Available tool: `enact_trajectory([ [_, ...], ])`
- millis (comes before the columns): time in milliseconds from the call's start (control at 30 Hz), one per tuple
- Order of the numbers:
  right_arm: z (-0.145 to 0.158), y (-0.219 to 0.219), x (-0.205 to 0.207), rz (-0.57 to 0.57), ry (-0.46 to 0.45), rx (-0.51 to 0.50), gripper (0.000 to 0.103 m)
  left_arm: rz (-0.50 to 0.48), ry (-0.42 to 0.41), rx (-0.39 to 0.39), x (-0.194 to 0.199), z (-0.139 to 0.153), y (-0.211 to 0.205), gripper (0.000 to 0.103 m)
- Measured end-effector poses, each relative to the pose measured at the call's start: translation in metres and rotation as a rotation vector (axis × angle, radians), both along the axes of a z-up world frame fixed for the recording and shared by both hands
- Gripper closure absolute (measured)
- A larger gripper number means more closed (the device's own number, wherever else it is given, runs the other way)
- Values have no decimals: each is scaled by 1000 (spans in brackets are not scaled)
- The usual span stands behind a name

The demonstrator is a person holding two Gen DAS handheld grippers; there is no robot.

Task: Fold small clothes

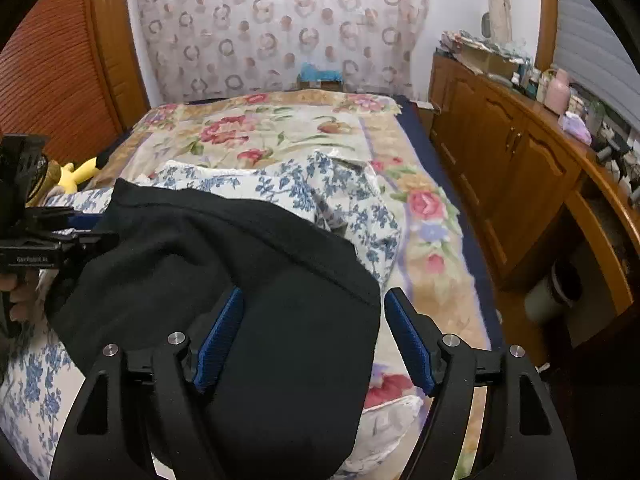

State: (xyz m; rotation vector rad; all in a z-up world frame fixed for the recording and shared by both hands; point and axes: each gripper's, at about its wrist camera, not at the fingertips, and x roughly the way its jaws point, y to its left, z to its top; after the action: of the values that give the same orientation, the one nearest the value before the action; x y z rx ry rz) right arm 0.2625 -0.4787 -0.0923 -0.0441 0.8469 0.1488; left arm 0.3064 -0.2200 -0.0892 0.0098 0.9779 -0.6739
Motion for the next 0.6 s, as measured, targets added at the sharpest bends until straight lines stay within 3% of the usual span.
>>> enact_trajectory([
  [100, -7, -8, 1, -16, 25, 48, 22, -9, -38, 10, -7, 6, -3, 91],
  [233, -19, -23, 6, -37, 79, 168, 17, -6, -70, -1, -12, 13, 0, 91],
  [367, -28, -32, 13, -32, 145, 300, 17, 5, -69, -16, -11, 14, 4, 91],
  [567, -35, -34, 16, 5, 199, 390, 18, -10, -110, -43, -20, 26, 3, 91],
  [600, -34, -34, 17, 17, 204, 402, 22, -16, -121, -50, -22, 30, 3, 91],
])
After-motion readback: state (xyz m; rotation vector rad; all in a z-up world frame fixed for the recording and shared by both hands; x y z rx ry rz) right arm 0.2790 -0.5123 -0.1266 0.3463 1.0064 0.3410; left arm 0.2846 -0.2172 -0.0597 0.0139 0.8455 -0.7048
